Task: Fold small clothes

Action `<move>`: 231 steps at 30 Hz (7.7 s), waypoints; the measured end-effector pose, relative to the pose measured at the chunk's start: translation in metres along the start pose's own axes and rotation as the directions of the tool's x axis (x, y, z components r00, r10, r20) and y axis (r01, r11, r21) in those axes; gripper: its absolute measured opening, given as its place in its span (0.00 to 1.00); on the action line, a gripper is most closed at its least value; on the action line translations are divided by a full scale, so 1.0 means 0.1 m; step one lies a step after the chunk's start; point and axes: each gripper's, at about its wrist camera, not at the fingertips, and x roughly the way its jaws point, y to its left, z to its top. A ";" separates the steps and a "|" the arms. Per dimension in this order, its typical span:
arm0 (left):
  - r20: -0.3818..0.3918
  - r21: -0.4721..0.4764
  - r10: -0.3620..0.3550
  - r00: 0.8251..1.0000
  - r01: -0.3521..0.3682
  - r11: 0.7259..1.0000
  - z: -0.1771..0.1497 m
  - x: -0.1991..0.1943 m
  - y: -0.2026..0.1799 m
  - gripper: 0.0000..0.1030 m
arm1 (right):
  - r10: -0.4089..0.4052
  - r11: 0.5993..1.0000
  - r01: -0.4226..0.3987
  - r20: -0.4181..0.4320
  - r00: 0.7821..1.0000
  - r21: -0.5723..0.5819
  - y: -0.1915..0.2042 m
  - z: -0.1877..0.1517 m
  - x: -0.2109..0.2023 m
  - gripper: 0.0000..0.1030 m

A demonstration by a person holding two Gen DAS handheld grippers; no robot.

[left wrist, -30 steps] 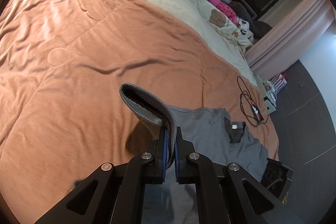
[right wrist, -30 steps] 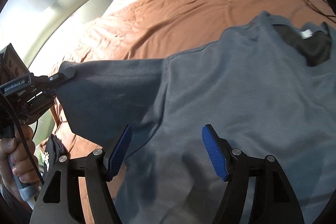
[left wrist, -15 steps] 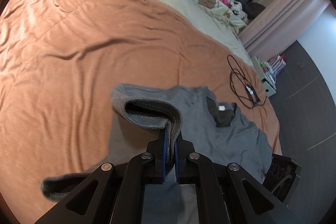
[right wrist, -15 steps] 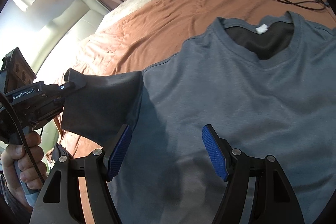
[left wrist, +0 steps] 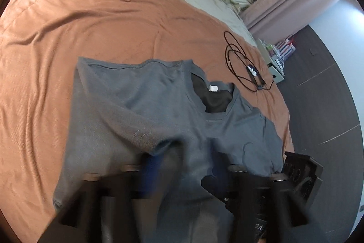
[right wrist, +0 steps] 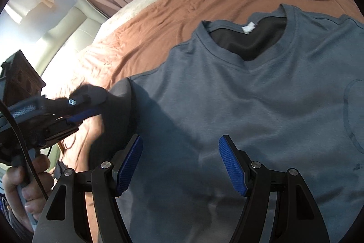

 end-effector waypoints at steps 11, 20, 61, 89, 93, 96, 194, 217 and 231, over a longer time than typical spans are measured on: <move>0.075 -0.044 0.123 0.990 -0.120 0.992 -0.01 -0.39 0.48 0.66 | -0.023 0.999 0.023 -0.026 0.999 -0.026 0.12 0.06 0.12 0.66; 0.027 -0.091 0.234 0.972 -0.231 0.969 -0.12 -0.44 1.03 0.50 | -0.118 0.982 0.106 -0.071 0.990 -0.155 0.32 0.10 0.47 0.66; -0.078 -0.055 0.216 0.973 -0.220 0.974 -0.51 -0.11 1.45 0.45 | -0.123 0.984 0.120 -0.015 0.992 -0.133 0.23 0.76 1.07 0.01; -0.123 -0.025 0.174 0.977 -0.178 0.984 -0.63 -0.13 1.39 0.17 | -0.246 0.965 0.240 -0.047 0.968 -0.103 0.35 0.80 1.02 0.58; -0.112 -0.033 0.169 0.979 -0.173 0.984 -0.65 -0.18 1.37 0.20 | -0.210 0.972 0.204 -0.040 0.977 -0.115 0.41 0.70 0.85 0.75; -0.100 -0.038 0.183 0.978 -0.188 0.981 -0.67 -0.23 1.37 0.27 | -0.181 0.979 0.175 -0.052 0.982 -0.107 0.41 0.55 0.74 0.75; -0.007 0.109 0.323 0.946 -0.321 0.941 0.12 0.30 0.88 0.18 | -0.140 0.987 0.135 -0.058 0.988 -0.086 0.30 0.54 1.02 0.29; 0.065 0.087 0.362 0.930 -0.367 0.926 0.79 0.81 1.13 0.18 | -0.168 0.980 0.158 -0.078 0.983 -0.122 0.16 0.63 1.08 0.10; 0.084 0.073 0.384 0.919 -0.390 0.918 0.75 0.47 1.14 0.24 | -0.166 0.981 0.157 -0.069 0.984 -0.115 0.23 0.65 0.88 0.12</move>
